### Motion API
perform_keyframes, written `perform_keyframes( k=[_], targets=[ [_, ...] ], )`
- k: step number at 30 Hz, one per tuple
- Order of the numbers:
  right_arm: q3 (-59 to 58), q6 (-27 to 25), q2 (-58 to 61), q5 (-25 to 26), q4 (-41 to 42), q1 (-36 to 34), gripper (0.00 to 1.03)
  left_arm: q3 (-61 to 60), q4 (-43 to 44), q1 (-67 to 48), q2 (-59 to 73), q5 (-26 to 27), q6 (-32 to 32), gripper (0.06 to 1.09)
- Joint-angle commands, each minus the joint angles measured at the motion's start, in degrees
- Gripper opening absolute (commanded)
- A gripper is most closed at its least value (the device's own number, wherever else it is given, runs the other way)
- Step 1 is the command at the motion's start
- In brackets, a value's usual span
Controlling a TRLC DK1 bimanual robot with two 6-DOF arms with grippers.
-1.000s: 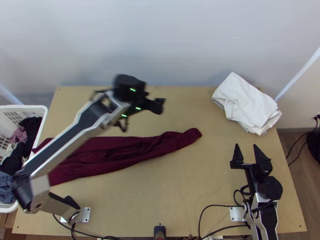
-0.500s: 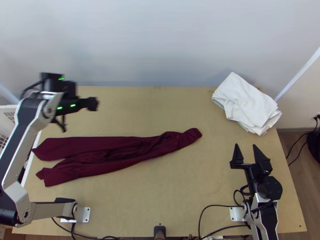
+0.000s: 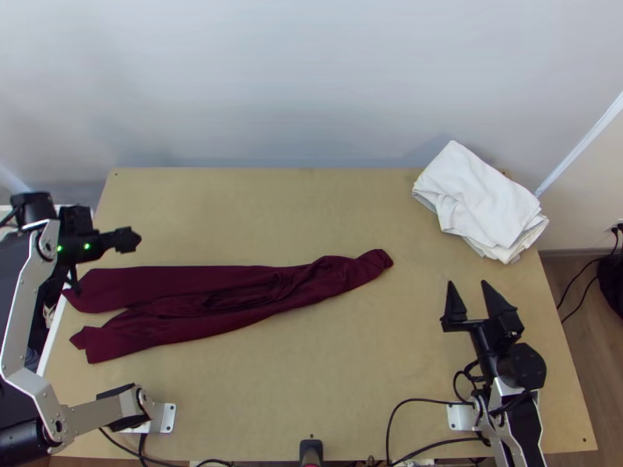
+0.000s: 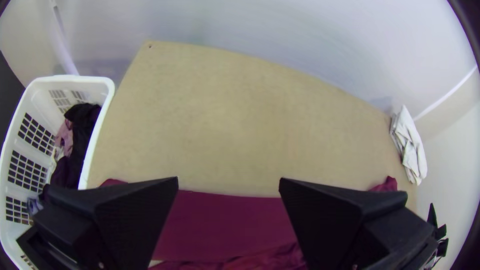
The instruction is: Fold the t-shirt
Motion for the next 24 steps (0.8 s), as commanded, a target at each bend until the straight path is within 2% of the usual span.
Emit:
perform_keyframes(
  k=[1, 8, 14, 21, 24],
  targets=[
    [-0.25, 0.09, -0.58, 0.39, -0.60, 0.64, 0.98, -4.20, 0.47, 2.59, -2.95, 2.44, 3.35, 1.04],
    [3.18, -0.78, 2.58, -0.40, -1.13, 1.35, 0.98, -6.49, 0.38, 6.37, -5.50, 4.29, 6.16, 1.04],
    [18.74, 0.45, 25.96, -0.23, -3.24, 6.36, 0.98, -7.54, 0.56, 6.45, -5.85, 5.96, 6.60, 1.04],
    [46.33, 11.17, 51.01, -0.23, -20.29, 12.86, 0.98, -9.12, 3.11, 4.96, -6.73, 7.54, 3.96, 1.04],
    [53.80, 16.97, 58.57, -0.14, -23.37, 15.50, 0.98, -10.18, 4.25, 4.52, -7.26, 7.71, 3.26, 1.04]
  ],
)
